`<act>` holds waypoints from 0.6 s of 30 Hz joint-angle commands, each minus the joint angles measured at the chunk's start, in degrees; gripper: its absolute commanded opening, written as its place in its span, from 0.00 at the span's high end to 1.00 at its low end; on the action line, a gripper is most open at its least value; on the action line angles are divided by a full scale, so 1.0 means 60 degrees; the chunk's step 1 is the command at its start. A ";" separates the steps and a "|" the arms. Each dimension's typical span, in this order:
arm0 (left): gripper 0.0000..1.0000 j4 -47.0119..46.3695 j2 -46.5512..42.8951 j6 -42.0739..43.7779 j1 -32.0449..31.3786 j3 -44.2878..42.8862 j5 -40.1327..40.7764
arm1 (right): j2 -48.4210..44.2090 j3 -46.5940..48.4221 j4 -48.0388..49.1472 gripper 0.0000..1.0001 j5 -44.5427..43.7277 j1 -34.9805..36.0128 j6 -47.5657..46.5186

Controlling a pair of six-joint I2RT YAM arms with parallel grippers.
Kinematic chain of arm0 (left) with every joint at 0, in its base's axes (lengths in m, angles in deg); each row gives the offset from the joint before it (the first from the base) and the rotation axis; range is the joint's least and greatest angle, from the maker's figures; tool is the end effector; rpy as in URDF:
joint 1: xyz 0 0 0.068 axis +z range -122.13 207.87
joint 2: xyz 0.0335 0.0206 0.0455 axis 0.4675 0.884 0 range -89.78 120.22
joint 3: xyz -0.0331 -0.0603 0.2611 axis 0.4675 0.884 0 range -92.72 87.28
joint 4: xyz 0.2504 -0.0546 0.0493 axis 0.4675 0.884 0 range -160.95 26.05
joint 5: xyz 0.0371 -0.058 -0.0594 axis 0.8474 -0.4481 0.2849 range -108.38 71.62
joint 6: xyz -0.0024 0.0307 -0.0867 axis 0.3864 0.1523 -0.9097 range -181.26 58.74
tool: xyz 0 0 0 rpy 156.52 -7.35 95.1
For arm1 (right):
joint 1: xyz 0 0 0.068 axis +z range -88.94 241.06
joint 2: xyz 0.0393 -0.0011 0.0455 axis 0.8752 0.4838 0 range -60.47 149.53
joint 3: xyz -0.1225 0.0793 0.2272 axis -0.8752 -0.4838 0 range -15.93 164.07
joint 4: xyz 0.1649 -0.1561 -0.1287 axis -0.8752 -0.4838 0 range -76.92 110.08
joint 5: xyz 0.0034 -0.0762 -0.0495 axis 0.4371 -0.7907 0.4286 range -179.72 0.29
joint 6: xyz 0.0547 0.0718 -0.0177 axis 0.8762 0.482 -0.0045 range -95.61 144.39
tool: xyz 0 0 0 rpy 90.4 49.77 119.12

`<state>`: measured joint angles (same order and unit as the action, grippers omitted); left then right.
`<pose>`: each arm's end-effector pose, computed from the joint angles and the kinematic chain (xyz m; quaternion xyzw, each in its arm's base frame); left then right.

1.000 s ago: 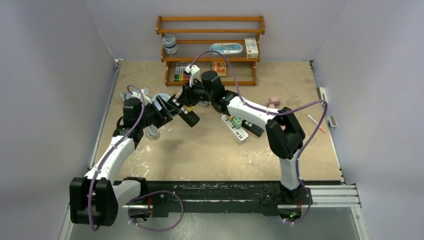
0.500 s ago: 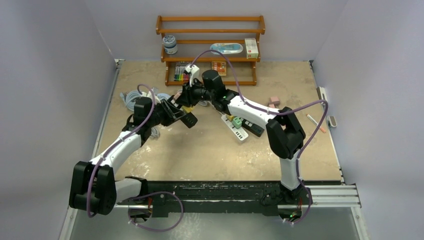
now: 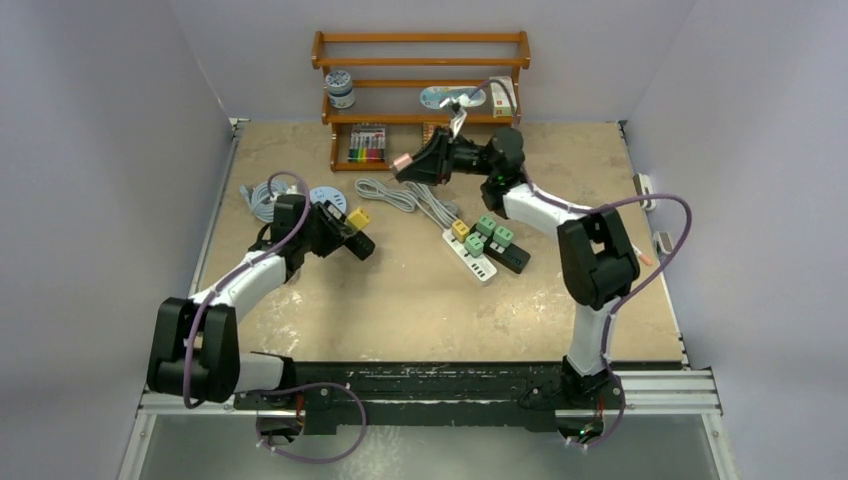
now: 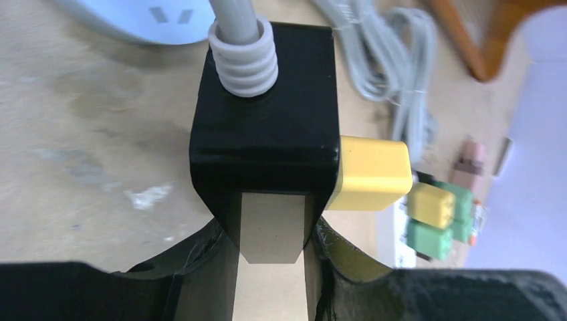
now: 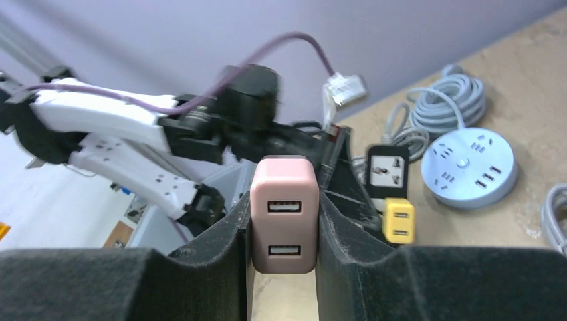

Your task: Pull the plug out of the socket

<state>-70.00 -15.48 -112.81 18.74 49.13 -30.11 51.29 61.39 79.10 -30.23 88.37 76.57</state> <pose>0.2991 -0.0652 0.1757 -0.2798 0.8468 -0.3028 0.3362 0.3742 0.2732 0.3155 -0.3066 0.5481 0.6732 0.3904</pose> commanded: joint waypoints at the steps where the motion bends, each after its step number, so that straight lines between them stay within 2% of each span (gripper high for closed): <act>1: 1.00 0.0426 0.0492 -0.0380 0.0296 -0.0349 0.0951 | -0.1639 0.0367 -0.0041 1.00 0.0751 0.0179 -0.0548; 2: 1.00 0.0427 0.0520 -0.0387 0.0304 -0.0369 0.0932 | -0.2083 0.0559 -0.2574 1.00 -0.0308 0.0185 -0.2693; 3: 1.00 0.0435 0.0492 -0.0386 0.0305 -0.0397 0.0922 | -0.2479 0.0786 -0.4967 1.00 -0.1966 0.0190 -0.4675; 4: 1.00 0.0452 0.0435 -0.0377 0.0301 -0.0428 0.0926 | -0.2865 0.0673 -0.6149 1.00 -0.3165 0.0117 -0.5450; 5: 1.00 0.0482 0.0379 -0.0343 0.0297 -0.0468 0.0978 | -0.3241 0.0077 -0.6037 1.00 -0.3835 -0.0251 -0.5360; 8: 1.00 0.0671 0.0399 -0.0157 0.0327 -0.0653 0.1100 | -0.4225 -0.2313 -0.3775 1.00 -0.3489 -0.2554 -0.3235; 9: 1.00 0.0741 0.0466 -0.0086 0.0344 -0.0738 0.1079 | -0.4484 -0.2929 -0.3660 1.00 -0.3677 -0.3236 -0.2840; 12: 1.00 0.0808 0.0709 0.0003 0.0377 -0.0935 0.0951 | -0.5084 -0.4164 -0.4843 1.00 -0.4512 -0.4739 -0.2756; 18: 1.00 0.0681 0.0975 0.0037 0.0390 -0.1012 0.0830 | -0.5498 -0.5984 -0.5133 1.00 -0.4223 -0.6240 -0.2231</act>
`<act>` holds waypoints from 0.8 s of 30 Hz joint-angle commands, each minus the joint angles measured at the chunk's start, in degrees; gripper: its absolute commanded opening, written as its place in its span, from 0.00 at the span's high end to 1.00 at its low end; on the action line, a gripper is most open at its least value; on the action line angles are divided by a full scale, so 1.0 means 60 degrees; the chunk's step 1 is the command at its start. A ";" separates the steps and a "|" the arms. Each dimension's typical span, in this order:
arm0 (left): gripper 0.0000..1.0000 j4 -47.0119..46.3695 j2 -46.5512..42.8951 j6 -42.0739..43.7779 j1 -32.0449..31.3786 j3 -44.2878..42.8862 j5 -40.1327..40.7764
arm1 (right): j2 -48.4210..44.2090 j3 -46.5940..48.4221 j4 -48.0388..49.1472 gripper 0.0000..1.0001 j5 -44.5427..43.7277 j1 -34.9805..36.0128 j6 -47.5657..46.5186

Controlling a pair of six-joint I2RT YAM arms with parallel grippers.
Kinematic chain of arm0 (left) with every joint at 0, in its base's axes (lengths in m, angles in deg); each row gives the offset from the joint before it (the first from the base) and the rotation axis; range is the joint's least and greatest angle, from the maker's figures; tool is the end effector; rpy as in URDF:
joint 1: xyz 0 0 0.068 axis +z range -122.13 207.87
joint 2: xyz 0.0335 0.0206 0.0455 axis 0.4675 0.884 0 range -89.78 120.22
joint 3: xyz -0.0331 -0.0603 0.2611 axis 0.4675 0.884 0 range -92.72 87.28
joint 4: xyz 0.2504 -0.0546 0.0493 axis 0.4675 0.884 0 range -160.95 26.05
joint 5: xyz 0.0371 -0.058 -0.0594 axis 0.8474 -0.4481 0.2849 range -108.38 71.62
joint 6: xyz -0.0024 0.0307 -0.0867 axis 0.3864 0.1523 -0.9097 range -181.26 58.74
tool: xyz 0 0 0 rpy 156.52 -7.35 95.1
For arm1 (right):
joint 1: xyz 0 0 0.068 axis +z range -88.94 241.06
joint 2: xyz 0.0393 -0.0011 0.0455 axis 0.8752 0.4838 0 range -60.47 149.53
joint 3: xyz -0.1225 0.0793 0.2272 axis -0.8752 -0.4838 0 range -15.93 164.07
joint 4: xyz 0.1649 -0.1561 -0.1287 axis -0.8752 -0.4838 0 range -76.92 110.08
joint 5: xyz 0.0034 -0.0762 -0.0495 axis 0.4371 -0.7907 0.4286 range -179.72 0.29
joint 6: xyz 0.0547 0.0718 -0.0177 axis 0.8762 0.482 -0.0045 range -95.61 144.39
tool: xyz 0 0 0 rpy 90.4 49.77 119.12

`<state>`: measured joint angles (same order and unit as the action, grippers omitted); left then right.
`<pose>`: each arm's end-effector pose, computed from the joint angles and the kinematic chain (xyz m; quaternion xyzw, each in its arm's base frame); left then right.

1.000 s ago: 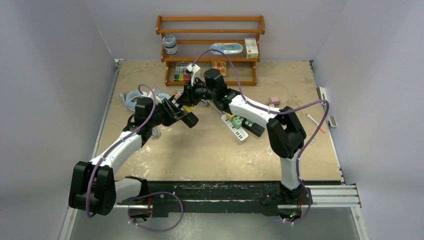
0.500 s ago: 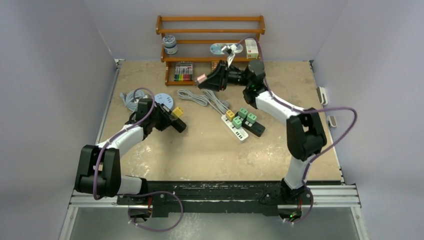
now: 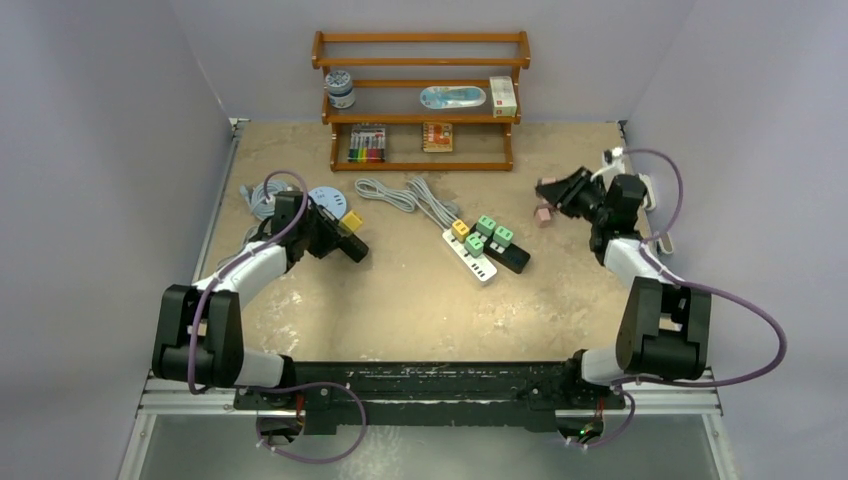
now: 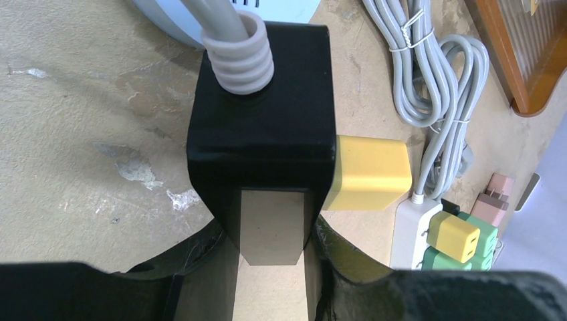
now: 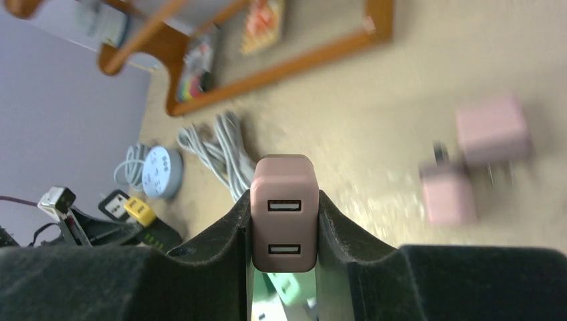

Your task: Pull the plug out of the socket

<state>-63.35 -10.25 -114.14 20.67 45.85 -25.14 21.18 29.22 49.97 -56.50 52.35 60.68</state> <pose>0.3072 -0.0487 0.1550 -0.3384 0.8607 -0.2357 0.2985 0.3593 -0.0094 0.2583 0.0982 0.7339 0.3592 0.5682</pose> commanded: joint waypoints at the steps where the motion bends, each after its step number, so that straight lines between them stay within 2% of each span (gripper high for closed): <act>1: 1.00 -0.0438 0.0160 0.0272 0.0059 -0.0476 -0.0035 | -0.0301 -0.0712 -0.0448 1.00 0.0270 -0.0393 0.0406; 7: 1.00 -0.0364 0.0227 0.0316 0.0072 -0.0478 -0.0153 | 0.1117 -0.1023 -0.0449 1.00 0.0917 -0.0908 0.0697; 15: 1.00 -0.0311 0.0223 0.0375 0.0101 -0.0447 -0.0141 | 0.2020 -0.0925 -0.0726 1.00 0.0832 -0.1001 0.0617; 24: 1.00 -0.0181 0.0245 0.0406 0.0130 -0.0554 -0.0178 | 0.3274 -0.0398 -0.0103 1.00 0.0900 -0.1162 0.0764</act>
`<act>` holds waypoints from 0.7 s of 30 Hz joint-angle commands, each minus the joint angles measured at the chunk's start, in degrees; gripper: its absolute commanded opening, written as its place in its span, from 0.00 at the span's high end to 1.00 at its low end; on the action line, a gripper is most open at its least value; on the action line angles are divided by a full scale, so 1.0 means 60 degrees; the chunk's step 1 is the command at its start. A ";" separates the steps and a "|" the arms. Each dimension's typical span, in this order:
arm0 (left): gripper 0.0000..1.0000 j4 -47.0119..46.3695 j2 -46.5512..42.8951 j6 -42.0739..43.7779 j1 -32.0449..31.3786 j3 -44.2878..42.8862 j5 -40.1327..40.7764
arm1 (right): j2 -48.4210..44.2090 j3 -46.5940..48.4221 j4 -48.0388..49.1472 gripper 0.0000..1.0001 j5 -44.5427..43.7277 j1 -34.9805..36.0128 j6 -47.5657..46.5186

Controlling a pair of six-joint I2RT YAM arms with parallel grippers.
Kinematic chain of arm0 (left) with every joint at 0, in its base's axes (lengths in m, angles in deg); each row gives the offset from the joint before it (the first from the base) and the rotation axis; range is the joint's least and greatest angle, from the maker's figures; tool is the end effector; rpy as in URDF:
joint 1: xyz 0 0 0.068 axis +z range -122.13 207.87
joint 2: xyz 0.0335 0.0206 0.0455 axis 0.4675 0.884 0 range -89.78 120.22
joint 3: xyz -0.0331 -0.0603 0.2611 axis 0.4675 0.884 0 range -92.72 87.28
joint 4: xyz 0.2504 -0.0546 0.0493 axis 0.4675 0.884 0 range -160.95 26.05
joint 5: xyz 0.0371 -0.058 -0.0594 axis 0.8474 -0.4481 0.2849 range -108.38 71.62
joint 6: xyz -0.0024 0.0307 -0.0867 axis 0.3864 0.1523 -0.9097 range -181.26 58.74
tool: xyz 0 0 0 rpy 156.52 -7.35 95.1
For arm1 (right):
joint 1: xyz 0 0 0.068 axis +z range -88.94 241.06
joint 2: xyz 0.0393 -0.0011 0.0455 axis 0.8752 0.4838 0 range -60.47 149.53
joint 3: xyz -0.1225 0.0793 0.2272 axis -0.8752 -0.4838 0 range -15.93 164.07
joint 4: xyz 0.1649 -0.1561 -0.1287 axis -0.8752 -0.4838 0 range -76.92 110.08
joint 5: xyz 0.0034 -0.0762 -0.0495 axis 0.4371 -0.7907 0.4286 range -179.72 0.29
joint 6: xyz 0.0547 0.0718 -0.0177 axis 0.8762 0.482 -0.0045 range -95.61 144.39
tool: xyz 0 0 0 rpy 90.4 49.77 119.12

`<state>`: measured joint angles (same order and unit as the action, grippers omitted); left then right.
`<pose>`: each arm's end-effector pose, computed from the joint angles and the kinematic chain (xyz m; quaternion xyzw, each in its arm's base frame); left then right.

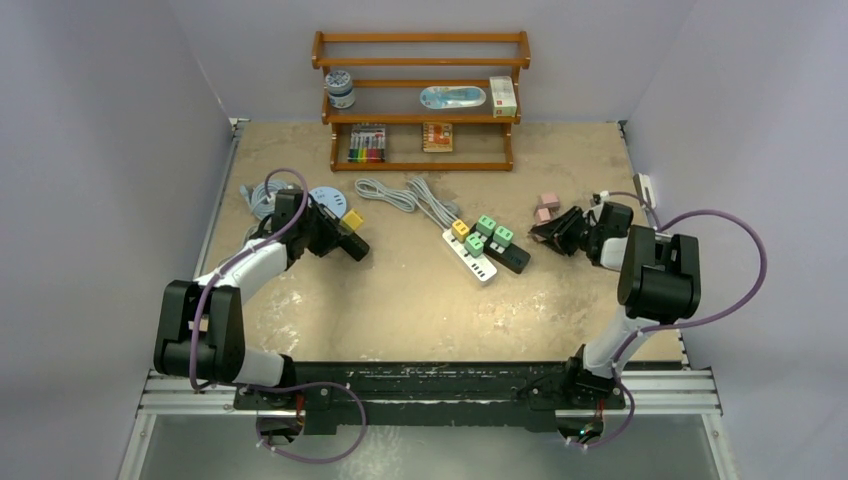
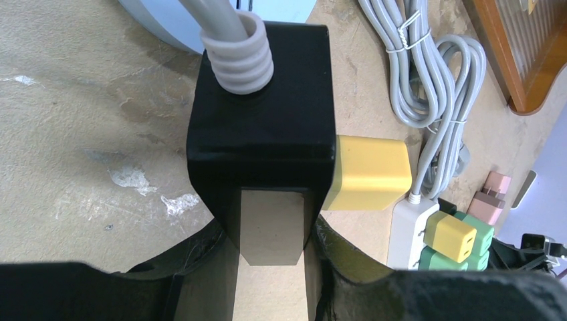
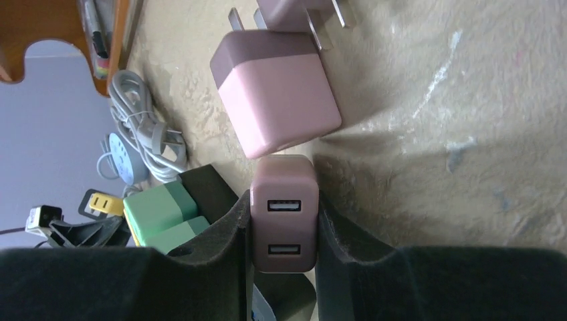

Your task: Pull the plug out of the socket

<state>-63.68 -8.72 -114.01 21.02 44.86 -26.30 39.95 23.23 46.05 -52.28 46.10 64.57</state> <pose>0.3126 -0.0491 0.1537 -0.3367 0.8616 -0.2417 0.2931 0.3525 -0.0423 0.1042 0.2587 0.8139 0.3731 0.3625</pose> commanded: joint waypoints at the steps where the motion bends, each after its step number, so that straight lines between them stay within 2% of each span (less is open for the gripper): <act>1: 1.00 -0.0103 -0.0025 0.0395 0.0073 -0.0387 0.0029 | 0.0209 0.0702 0.0598 1.00 0.0138 -0.0148 0.0133; 5: 1.00 -0.0104 -0.0050 0.0392 0.0087 -0.0369 0.0012 | 0.0472 0.0920 0.1083 1.00 -0.0110 -0.0172 0.0433; 7: 1.00 -0.0101 -0.0022 0.0393 0.0087 -0.0432 -0.0019 | 0.0657 0.1002 0.1448 0.93 -0.0025 -0.0173 0.0658; 10: 1.00 0.0009 -0.0042 0.0452 0.0087 -0.0541 -0.0029 | 0.0778 0.1245 0.1574 0.78 -0.0073 -0.0173 0.0699; 21: 1.00 0.0358 -0.0186 0.0765 0.0102 -0.0814 0.0043 | 0.0232 0.1619 0.1299 0.41 -0.0630 -0.0172 0.0465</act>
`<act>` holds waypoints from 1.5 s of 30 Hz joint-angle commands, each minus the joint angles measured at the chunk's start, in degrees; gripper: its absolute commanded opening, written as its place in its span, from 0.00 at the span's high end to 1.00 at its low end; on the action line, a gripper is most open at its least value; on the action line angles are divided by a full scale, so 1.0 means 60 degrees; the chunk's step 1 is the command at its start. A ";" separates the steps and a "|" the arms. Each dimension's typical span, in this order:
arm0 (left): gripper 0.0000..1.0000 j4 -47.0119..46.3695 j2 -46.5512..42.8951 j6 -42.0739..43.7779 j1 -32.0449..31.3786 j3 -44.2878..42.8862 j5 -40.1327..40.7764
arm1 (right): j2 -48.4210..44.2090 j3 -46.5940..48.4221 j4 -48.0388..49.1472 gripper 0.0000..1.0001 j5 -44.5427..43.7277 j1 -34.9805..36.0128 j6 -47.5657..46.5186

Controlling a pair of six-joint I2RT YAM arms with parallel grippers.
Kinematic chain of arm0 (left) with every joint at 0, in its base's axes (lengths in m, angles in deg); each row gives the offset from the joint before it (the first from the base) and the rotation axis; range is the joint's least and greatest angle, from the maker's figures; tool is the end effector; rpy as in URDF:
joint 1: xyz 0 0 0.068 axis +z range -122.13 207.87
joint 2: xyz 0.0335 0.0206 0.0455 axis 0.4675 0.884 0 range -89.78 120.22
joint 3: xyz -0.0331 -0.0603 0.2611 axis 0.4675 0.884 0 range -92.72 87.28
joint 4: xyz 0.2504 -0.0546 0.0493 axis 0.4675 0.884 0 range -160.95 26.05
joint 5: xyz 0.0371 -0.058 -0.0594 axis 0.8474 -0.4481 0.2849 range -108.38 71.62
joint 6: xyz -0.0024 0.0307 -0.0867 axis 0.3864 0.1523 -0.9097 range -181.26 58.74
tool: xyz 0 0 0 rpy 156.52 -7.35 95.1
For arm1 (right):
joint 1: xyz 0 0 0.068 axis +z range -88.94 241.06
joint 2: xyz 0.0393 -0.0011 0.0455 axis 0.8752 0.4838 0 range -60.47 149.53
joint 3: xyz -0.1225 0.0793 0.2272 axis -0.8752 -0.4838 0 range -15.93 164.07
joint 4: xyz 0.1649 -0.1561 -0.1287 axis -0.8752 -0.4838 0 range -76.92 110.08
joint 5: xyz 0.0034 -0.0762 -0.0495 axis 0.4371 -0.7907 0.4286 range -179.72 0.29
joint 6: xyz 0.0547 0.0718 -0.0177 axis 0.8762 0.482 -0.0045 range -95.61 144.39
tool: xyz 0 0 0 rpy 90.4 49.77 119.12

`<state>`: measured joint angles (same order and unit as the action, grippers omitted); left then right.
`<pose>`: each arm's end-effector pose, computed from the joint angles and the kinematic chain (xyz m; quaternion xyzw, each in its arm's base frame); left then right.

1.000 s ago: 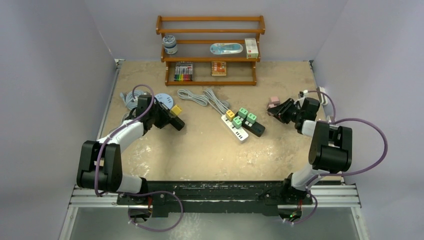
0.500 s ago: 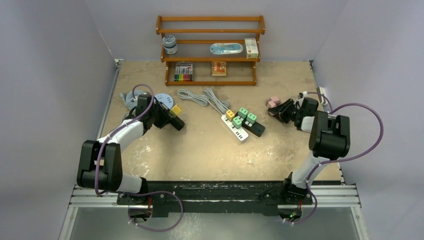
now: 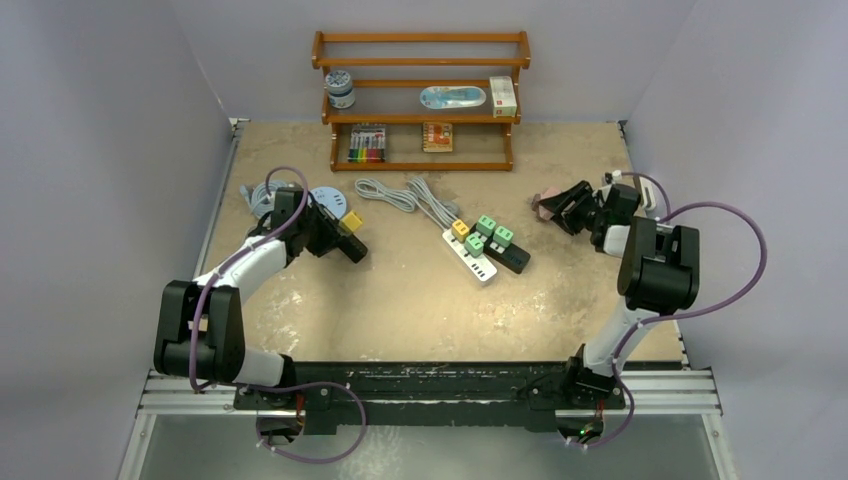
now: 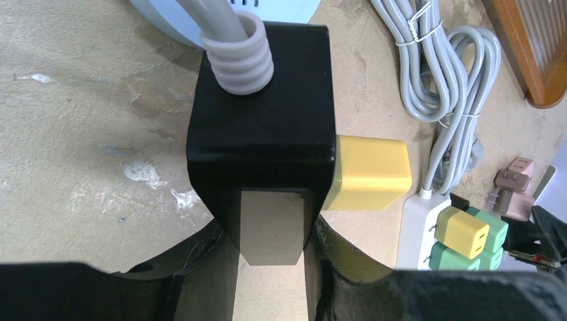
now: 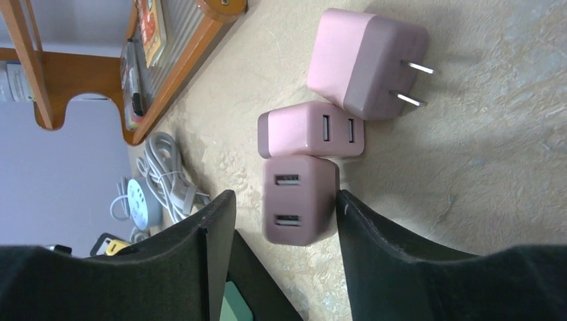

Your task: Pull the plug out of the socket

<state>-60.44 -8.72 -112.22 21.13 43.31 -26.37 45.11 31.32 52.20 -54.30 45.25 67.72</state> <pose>0.3121 -0.0485 0.1568 -0.3267 0.8711 -0.2310 0.2846 0.3945 -0.0621 0.1261 0.2594 0.7828 0.3705 0.4275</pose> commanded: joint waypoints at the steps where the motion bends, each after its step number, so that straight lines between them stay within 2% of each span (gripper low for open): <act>1: 1.00 -0.0113 -0.0177 0.0521 0.0084 -0.0601 0.0077 | -0.0732 0.0254 0.0157 0.38 -0.0413 -0.0030 -0.0046; 3: 1.00 -0.0011 -0.0201 0.0604 0.0084 -0.0626 0.0122 | -0.1005 0.0281 -0.0289 0.33 -0.0592 -0.0030 -0.0003; 9: 1.00 -0.0027 -0.0215 0.0655 0.0084 -0.0530 0.0103 | -0.1973 0.0366 -0.1787 0.31 -0.1760 -0.0021 -0.0084; 10: 1.00 -0.0046 -0.0209 0.0654 0.0084 -0.0525 0.0076 | -0.2162 0.0361 -0.1974 0.21 -0.1868 -0.0020 -0.0108; 11: 1.00 -0.0062 -0.0189 0.0660 0.0084 -0.0524 0.0048 | -0.2337 0.0342 -0.2118 0.18 -0.1923 -0.0009 -0.0124; 19: 1.00 0.0019 -0.0184 0.0791 0.0084 -0.0630 -0.0061 | -0.3496 0.0341 -0.2497 0.15 -0.2140 0.0009 0.0055; 23: 1.00 0.0235 -0.0312 0.1078 0.0084 -0.0786 -0.0073 | -0.3997 0.0754 -0.2829 0.13 -0.2626 0.0440 -0.0286; 27: 1.00 0.0416 -0.0564 0.1551 0.0069 -0.1025 -0.0136 | -0.4314 0.1656 -0.3142 0.12 -0.4068 0.1958 -0.1588; 29: 1.00 0.0537 -0.0718 0.1852 0.0069 -0.1200 -0.0225 | -0.4472 0.2036 -0.3114 0.03 -0.5375 0.3133 -0.2457; 31: 1.00 0.0668 -0.0874 0.2100 0.0069 -0.1348 -0.0268 | -0.4644 0.2236 -0.2702 0.01 -0.6854 0.4485 -0.3545; 33: 1.00 0.0725 -0.1053 0.2295 0.0069 -0.1436 -0.0391 | -0.4825 0.2037 -0.1807 0.01 -0.7700 0.5464 -0.4261; 35: 1.00 0.0737 -0.1184 0.2429 0.0062 -0.1452 -0.0573 | -0.4983 0.1330 -0.0170 0.01 -0.7238 0.5869 -0.4505; 38: 1.00 0.0726 -0.1351 0.2508 0.0056 -0.1401 -0.0674 | -0.4846 0.0240 0.2853 0.01 -0.5839 0.5922 -0.3787; 39: 1.00 0.0714 -0.1375 0.2534 0.0055 -0.1366 -0.0688 | -0.4616 0.0184 0.3248 0.01 -0.5447 0.5963 -0.3594; 41: 1.00 0.0727 -0.1473 0.2531 0.0054 -0.1318 -0.0691 | -0.4150 0.0805 0.2709 0.01 -0.5806 0.6629 -0.4180; 43: 1.00 0.0792 -0.1570 0.2539 0.0054 -0.1311 -0.0627 | -0.3833 0.1699 0.1897 0.01 -0.7266 0.7661 -0.5620; 45: 1.00 0.0898 -0.1684 0.2564 0.0056 -0.1300 -0.0531 | -0.3777 0.2064 0.1967 0.01 -0.8423 0.8403 -0.6636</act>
<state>-52.18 -15.48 -99.10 21.17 38.00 -29.12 21.90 36.47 59.43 -93.64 86.23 41.23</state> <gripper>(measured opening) 0.341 0.991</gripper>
